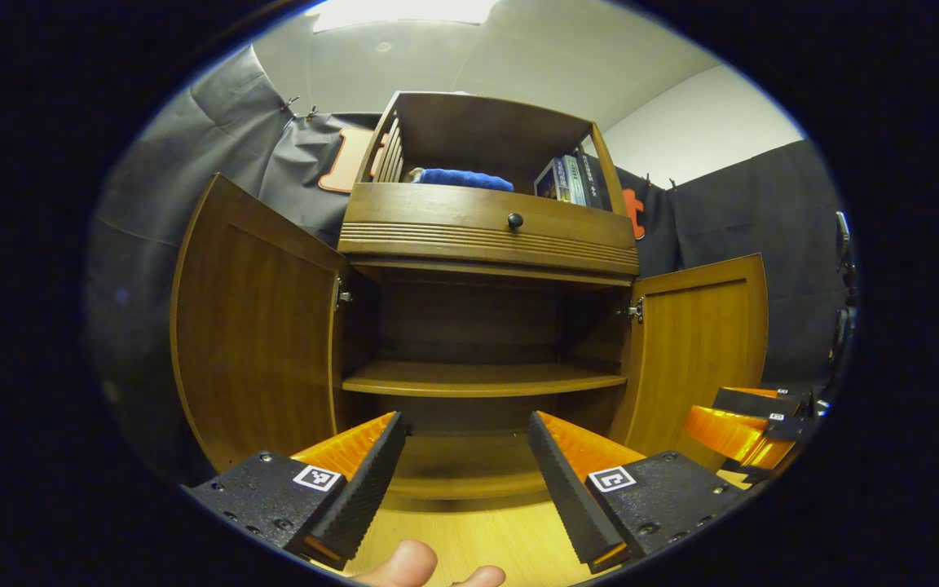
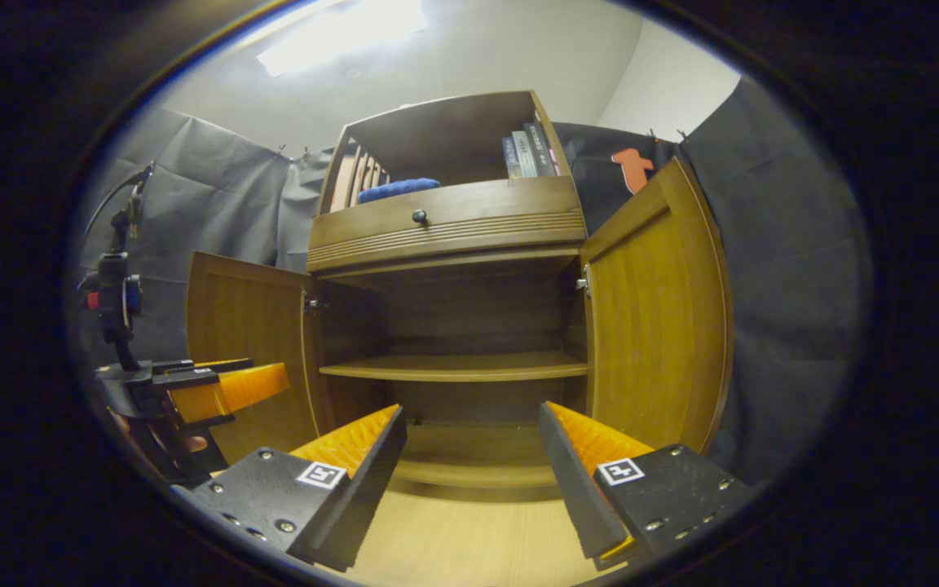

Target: Open the right door of the double-door shoe cabinet with the right hand, and open the left door with the left hand.

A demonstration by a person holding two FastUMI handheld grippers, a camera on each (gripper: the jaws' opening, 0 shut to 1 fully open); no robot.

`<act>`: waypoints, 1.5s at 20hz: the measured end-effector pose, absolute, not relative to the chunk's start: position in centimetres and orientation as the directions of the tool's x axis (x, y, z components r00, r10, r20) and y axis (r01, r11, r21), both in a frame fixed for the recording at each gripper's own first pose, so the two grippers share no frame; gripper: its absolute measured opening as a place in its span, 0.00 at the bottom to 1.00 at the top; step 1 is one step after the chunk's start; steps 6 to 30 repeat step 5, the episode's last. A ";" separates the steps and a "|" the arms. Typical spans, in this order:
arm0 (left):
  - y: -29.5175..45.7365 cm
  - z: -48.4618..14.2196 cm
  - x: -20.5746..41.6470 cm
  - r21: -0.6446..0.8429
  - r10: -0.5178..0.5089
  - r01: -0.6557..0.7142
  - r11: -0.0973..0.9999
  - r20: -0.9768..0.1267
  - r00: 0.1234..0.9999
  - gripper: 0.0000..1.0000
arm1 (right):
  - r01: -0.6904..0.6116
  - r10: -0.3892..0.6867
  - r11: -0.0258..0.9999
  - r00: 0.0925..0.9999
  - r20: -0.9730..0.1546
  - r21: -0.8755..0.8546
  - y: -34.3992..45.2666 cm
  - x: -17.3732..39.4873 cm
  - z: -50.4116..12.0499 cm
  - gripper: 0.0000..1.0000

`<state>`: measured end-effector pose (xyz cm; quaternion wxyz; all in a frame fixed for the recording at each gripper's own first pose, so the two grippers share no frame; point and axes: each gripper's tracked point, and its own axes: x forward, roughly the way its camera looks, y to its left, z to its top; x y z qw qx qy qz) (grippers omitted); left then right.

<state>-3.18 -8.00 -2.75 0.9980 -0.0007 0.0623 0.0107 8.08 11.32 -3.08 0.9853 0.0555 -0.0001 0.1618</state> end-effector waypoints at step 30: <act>-7.7 -3.6 -1.7 0.059 0.047 -0.041 0.997 -0.098 0.994 0.89 | -0.311 0.313 0.946 0.950 -0.006 0.087 12.3 10.0 -3.5 0.95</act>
